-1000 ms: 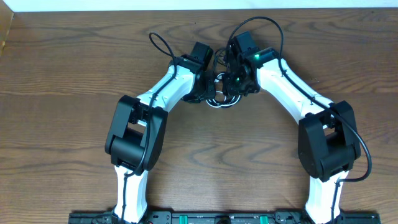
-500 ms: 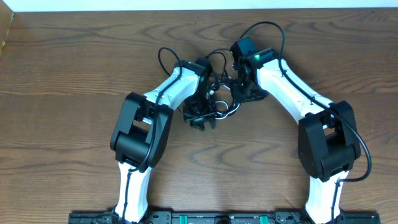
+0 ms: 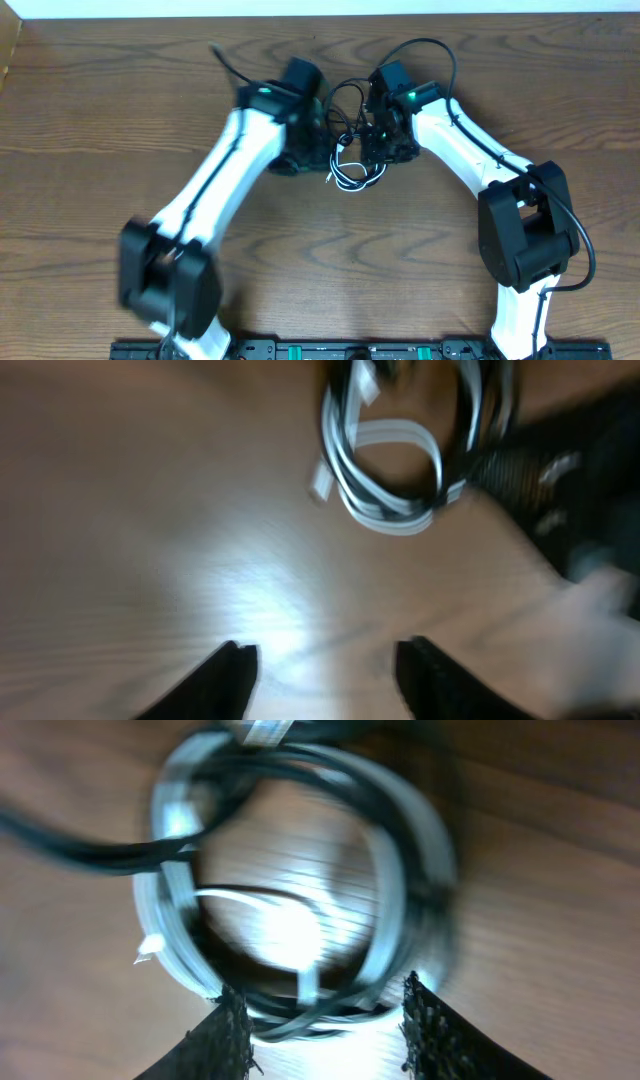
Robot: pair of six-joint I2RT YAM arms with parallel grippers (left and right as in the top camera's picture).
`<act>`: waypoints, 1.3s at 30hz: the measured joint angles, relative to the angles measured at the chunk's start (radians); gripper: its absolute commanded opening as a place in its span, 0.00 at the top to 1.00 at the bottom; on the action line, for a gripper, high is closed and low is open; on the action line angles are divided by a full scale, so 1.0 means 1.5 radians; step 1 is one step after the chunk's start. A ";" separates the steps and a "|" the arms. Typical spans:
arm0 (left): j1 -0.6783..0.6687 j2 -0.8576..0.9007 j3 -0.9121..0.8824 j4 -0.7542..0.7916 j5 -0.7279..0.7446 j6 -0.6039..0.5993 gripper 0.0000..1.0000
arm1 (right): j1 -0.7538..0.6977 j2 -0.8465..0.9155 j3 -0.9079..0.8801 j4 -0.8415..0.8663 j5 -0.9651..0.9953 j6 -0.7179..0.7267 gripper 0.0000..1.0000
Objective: Untangle cables
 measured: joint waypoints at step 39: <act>0.093 0.238 -0.042 0.105 0.244 -0.001 0.34 | 0.068 0.000 -0.076 0.303 0.081 -0.252 0.99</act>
